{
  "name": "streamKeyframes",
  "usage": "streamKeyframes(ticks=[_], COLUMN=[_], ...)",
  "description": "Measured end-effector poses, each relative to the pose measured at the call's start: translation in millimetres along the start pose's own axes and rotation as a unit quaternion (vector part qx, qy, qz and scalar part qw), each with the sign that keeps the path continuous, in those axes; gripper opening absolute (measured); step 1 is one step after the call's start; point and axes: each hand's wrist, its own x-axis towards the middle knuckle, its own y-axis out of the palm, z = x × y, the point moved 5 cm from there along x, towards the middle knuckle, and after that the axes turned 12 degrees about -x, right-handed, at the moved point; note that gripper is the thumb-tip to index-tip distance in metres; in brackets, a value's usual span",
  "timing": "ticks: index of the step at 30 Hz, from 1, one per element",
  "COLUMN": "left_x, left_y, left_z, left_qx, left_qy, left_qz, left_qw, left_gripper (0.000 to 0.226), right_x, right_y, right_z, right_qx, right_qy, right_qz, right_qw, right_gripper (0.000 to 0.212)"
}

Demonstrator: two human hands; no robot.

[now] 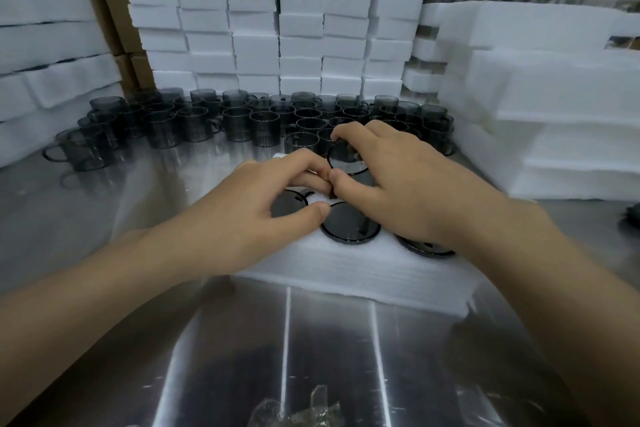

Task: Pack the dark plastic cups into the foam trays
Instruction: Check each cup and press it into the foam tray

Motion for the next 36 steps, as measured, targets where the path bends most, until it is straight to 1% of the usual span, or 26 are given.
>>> streamKeyframes(ticks=[5,12,23,27,32,36], left_x=[-0.6,-0.6,-0.4,-0.3,-0.7,-1.5], left_y=[0.0,0.1,-0.1,-0.2,-1.5,-2.4], left_z=[-0.3,-2.4,-3.4,-3.5,-3.2,-3.9], left_qx=[-0.005,-0.001,0.003,-0.006,-0.012,-0.007], left_qy=[-0.006,-0.012,-0.024,-0.027,-0.029,-0.023], left_qz=[-0.002,-0.001,0.0,-0.005,-0.012,-0.013], left_qw=[1.0,1.0,1.0,1.0,0.999,1.0], left_gripper=[0.03,0.034,0.033,0.034,0.036,0.032], right_x=[0.1,0.2,4.7,5.1,5.4,5.7], right_y=[-0.5,-0.1,-0.5,0.6,-0.6,0.1], right_z=[0.4,-1.2,-12.1,-15.5,-18.9,-20.8], right_qx=[0.002,0.017,0.11,0.123,0.151,0.149], right_qy=[0.0,0.002,0.013,0.019,0.021,0.009], right_qz=[-0.004,-0.008,-0.033,-0.038,-0.046,-0.033], right_qw=[1.0,1.0,0.993,0.991,0.987,0.988], right_gripper=[0.058,0.062,0.058,0.059,0.054,0.053])
